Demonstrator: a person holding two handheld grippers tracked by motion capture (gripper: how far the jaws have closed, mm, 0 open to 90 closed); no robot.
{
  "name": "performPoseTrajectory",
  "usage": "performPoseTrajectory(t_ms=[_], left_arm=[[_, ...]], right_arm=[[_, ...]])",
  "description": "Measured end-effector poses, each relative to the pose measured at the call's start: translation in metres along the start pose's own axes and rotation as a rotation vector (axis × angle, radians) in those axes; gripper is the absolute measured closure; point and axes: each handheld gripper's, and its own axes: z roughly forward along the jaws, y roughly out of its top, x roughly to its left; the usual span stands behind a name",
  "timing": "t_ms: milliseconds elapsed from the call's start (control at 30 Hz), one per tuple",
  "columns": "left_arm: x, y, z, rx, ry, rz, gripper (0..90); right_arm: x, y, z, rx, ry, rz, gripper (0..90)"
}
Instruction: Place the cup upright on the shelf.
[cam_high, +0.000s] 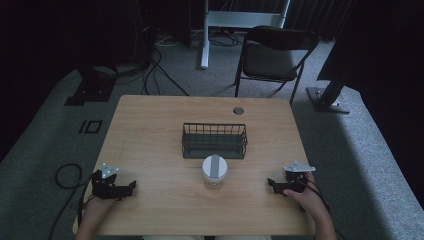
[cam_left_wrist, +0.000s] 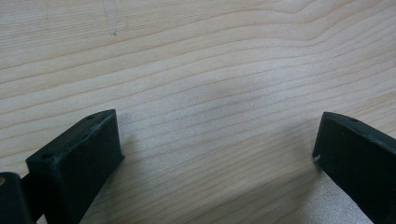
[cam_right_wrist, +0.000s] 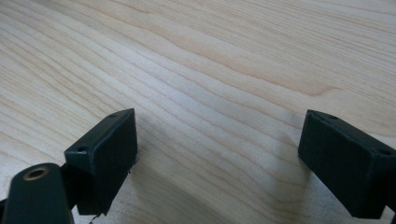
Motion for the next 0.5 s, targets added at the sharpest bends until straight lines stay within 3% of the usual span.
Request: performPoseTrajectory(t_ms=[500], left_arm=[[-0.0001, 0.0, 0.0001, 0.0, -0.004, 0.003, 1.2]], right_arm=[[-0.0001, 0.0004, 0.0004, 0.0, -0.003, 0.005, 11.4]])
